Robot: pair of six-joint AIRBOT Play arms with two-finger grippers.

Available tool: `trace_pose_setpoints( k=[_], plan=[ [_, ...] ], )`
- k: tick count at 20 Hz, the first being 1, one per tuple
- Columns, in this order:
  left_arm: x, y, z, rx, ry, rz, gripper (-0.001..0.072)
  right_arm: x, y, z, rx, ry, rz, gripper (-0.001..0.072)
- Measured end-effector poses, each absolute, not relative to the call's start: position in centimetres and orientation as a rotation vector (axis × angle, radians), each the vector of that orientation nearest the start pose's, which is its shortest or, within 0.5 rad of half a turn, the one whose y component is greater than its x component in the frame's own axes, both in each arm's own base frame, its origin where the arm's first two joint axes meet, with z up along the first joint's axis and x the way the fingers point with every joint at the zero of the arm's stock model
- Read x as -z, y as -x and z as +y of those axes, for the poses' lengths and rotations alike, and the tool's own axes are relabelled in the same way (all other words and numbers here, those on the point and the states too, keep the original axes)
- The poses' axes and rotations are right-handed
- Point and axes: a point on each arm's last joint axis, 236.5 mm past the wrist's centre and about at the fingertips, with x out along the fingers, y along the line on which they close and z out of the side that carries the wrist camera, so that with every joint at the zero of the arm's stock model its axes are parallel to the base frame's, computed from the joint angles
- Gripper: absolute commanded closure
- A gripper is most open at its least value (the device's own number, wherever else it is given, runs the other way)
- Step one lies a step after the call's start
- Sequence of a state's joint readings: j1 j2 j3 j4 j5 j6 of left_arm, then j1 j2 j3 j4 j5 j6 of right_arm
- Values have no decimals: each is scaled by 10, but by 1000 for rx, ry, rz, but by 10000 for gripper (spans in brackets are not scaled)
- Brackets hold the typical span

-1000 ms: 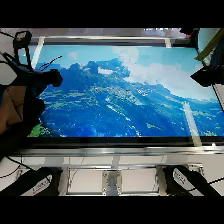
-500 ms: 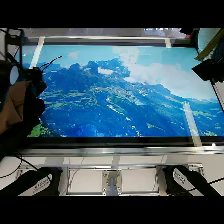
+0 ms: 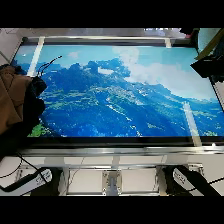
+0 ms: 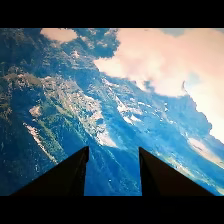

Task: Fold the clothes and pants, and hang the long-sleeved shirts on hangers.

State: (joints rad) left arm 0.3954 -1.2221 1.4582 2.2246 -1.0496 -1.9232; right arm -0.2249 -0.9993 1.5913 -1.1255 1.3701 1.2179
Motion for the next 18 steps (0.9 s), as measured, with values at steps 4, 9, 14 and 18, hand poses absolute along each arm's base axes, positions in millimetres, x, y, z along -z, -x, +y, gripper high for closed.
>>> trace_pose_setpoints(
  k=[4, 9, 14, 18],
  plan=[
    [-149, -358, 319, -867, 175, 872, -11, -284, -360, 29, -326, -26, 672, 342],
    [-90, -382, 320, -718, 383, 965, -10, -291, -359, 45, -381, -75, 652, 341],
    [-76, -406, 319, -619, 422, 970, 195, -295, -358, 53, -399, -137, 649, 342],
    [-75, -417, 307, -527, 428, 973, 692, -296, -358, 55, -401, -161, 650, 343]
  ],
)
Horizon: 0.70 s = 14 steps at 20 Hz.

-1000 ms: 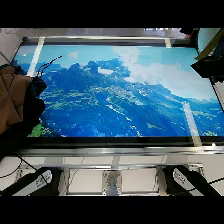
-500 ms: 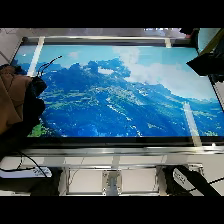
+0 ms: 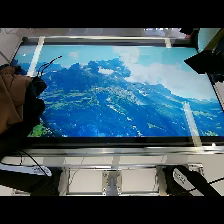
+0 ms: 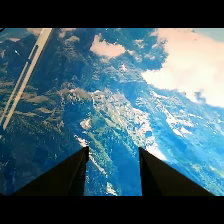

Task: Fold the clothes and pants, and hang the long-sleeved shirts on hangers.

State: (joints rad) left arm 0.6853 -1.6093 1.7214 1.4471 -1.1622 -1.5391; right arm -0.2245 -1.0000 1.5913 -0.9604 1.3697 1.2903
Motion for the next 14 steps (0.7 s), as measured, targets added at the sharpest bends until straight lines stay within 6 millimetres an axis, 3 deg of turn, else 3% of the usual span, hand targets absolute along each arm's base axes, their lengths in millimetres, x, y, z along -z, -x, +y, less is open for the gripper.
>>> trace_pose_setpoints(
  k=[4, 7, 10, 12, 14],
  plan=[
    [-99, -431, 281, -419, 468, 913, 693, -298, -357, 55, -398, -164, 646, 344],
    [-161, -441, 240, -281, 506, 770, 693, -311, -354, 47, -364, -119, 624, 344],
    [-251, -448, 154, -30, 513, 588, 693, -331, -344, 26, -277, -24, 604, 344],
    [-300, -440, 76, 159, 470, 519, 692, -344, -334, 5, -188, 52, 599, 344],
    [-329, -424, -10, 357, 407, 503, 692, -356, -322, -19, -86, 127, 606, 344]
  ],
)
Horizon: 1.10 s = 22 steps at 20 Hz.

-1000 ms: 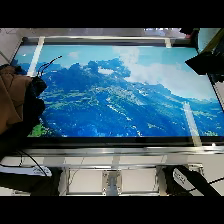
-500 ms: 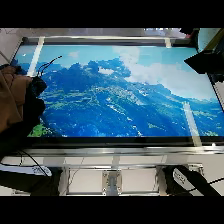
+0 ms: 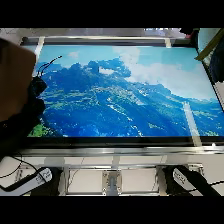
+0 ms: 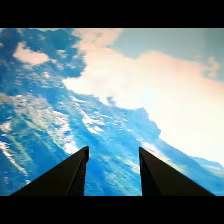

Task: Fold the clothes and pants, and hang the long-sleeved shirts on hangers.

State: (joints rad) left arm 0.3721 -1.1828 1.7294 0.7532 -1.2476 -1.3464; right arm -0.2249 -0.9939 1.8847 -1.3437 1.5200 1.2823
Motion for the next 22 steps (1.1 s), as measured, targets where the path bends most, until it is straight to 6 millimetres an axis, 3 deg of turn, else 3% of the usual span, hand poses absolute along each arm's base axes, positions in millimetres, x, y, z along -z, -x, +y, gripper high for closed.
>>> trace_pose_setpoints(
  k=[2, 4, 7, 9, 12, 15, 17, 18, 19, 20, 22],
  plan=[
    [-337, -401, -99, 565, 336, 535, 693, -368, -309, -41, 11, 185, 600, 344],
    [-325, -370, -185, 757, 262, 611, 693, -376, -301, -58, 85, 220, 592, 344],
    [-280, -318, -305, 998, 144, 738, 694, -382, -296, -75, 156, 249, 595, 344],
    [-240, -281, -384, 1132, 73, 805, 695, -381, -296, -81, 180, 257, 603, 344],
    [-197, -238, -480, 1251, 72, 815, 697, -378, -300, -86, 194, 260, 620, 344],
    [-175, -215, -544, 1331, 136, 814, 695, -372, -307, -89, 197, 261, 641, 345],
    [-168, -214, -566, 1357, 166, 805, 675, -365, -314, -92, 196, 259, 661, 345],
    [-166, -219, -571, 1354, 181, 795, 462, -361, -318, -92, 194, 257, 672, 345],
    [-166, -228, -573, 1345, 198, 787, 171, -357, -323, -94, 193, 251, 684, 344],
    [-167, -239, -572, 1331, 213, 778, 118, -353, -327, -95, 191, 249, 696, 344],
    [-167, -269, -556, 1288, 235, 786, 118, -343, -337, -95, 181, 240, 723, 343]
  ],
)
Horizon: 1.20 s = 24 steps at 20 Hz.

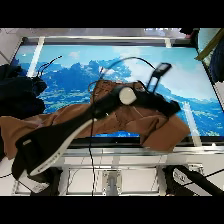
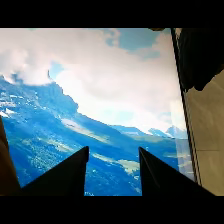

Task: Fold the clothes and pants, and hang the long-sleeved shirts on hangers.

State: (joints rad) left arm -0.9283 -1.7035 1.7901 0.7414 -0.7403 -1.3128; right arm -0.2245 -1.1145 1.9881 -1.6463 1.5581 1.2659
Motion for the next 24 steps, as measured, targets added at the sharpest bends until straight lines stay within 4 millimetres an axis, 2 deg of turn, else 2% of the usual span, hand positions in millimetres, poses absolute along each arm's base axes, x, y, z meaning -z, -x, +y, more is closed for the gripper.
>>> trace_pose_setpoints(
  k=[2, 5, 6, 8, 11, 12, 14, 17, 19, 21, 22, 24],
  plan=[
    [-173, -303, -525, 1235, 267, 820, 118, -331, -351, -91, 147, 224, 747, 343],
    [-192, -366, -452, 1106, 339, 840, 134, -298, -383, -71, 29, 168, 810, 344],
    [-201, -386, -422, 1057, 367, 839, 164, -283, -393, -65, -12, 146, 842, 343],
    [-210, -420, -363, 943, 386, 835, 164, -244, -416, -46, -124, 77, 931, 343],
    [-198, -449, -285, 758, 363, 887, 164, -184, -440, -9, -316, -62, 1076, 345],
    [-188, -455, -264, 704, 339, 915, 164, -167, -445, 1, -364, -102, 1119, 346],
    [-161, -466, -236, 614, 301, 974, 164, -139, -451, 14, -430, -164, 1192, 346],
    [-103, -484, -214, 522, 267, 1084, 165, -120, -448, 18, -459, -186, 1261, 346],
    [-57, -496, -208, 481, 267, 1160, 163, -120, -442, 12, -452, -179, 1284, 346],
    [-14, -505, -205, 450, 274, 1221, 164, -128, -435, 6, -441, -168, 1276, 346],
    [3, -510, -203, 435, 282, 1234, 164, -135, -432, 4, -435, -163, 1266, 346],
    [25, -526, -198, 405, 304, 1218, 166, -148, -427, 3, -427, -150, 1239, 347]
  ],
)
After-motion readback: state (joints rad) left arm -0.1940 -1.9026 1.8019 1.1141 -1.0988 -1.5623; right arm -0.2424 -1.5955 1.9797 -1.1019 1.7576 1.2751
